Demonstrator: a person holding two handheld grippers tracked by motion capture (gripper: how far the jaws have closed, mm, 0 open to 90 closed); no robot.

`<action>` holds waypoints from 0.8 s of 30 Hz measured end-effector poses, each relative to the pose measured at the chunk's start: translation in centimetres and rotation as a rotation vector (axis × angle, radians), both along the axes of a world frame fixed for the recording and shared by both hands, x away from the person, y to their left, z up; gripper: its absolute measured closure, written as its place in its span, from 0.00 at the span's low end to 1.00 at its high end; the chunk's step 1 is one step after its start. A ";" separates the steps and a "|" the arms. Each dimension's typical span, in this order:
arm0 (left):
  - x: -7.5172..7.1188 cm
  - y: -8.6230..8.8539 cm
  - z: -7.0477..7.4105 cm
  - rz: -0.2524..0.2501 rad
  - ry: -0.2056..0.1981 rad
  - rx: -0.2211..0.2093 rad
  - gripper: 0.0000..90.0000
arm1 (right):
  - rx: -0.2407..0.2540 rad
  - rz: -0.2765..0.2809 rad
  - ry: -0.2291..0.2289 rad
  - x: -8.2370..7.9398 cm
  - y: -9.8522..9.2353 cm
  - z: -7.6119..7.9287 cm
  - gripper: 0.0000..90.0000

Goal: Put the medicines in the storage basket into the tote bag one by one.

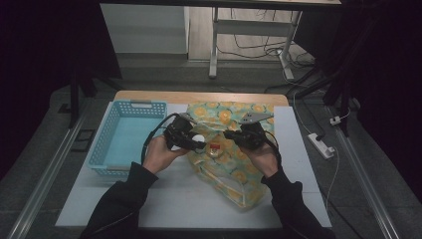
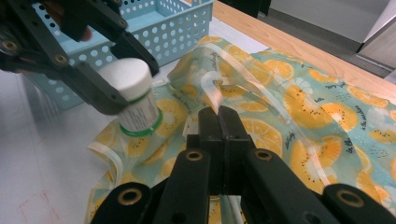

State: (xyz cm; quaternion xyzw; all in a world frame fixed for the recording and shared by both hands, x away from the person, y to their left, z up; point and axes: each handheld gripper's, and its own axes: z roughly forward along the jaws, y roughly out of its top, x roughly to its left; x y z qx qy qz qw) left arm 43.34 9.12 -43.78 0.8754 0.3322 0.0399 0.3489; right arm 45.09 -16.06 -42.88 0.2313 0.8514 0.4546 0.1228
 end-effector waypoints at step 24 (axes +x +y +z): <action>3.7 -4.1 -1.9 0.005 -0.013 0.027 0.56 | 0.001 0.000 -0.002 0.0 0.0 -0.1 1.00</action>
